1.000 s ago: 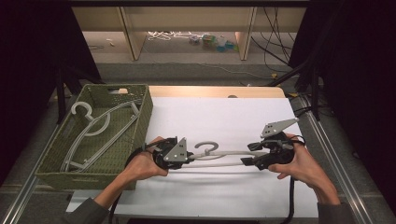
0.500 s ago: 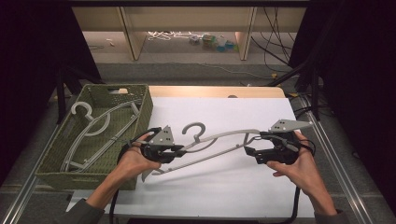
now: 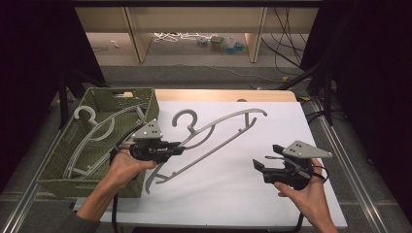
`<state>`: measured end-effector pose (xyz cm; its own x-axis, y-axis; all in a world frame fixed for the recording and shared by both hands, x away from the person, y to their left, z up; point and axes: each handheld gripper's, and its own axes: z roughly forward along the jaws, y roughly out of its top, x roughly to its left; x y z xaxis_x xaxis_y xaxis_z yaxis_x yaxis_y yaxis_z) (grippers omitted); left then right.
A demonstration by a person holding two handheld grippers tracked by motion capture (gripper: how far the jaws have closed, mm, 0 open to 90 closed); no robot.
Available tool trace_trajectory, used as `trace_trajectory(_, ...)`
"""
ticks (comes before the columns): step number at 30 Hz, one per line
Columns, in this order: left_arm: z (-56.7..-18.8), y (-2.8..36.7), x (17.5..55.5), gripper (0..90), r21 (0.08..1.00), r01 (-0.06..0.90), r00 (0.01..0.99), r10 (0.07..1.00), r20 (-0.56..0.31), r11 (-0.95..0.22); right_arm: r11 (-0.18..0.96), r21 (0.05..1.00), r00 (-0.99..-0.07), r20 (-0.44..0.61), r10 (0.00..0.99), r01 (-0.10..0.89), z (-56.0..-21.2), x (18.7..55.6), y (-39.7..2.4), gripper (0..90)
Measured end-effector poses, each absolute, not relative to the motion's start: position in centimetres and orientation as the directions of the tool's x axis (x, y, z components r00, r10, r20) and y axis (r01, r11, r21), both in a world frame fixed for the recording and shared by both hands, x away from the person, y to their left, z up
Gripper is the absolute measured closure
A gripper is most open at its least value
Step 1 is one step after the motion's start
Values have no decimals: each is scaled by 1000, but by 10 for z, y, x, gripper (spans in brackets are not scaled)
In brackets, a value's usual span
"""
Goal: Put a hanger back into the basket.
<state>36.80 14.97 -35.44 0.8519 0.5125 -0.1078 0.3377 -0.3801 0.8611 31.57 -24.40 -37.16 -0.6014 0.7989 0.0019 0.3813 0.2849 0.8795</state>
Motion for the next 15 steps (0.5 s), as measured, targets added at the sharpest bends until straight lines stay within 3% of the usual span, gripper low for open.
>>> trace_trajectory(7, -335, 160, 366, 796, 866, 379, 841, 511, -177, -325, 290, 880, -614, 2, 789, 376, -379, 307, -241, 188)
trace_trajectory(15, -304, 186, 362, 796, 878, 381, 827, 531, -183, -290, 233, 908, -603, 27, 797, 348, -386, 298, -242, 184)
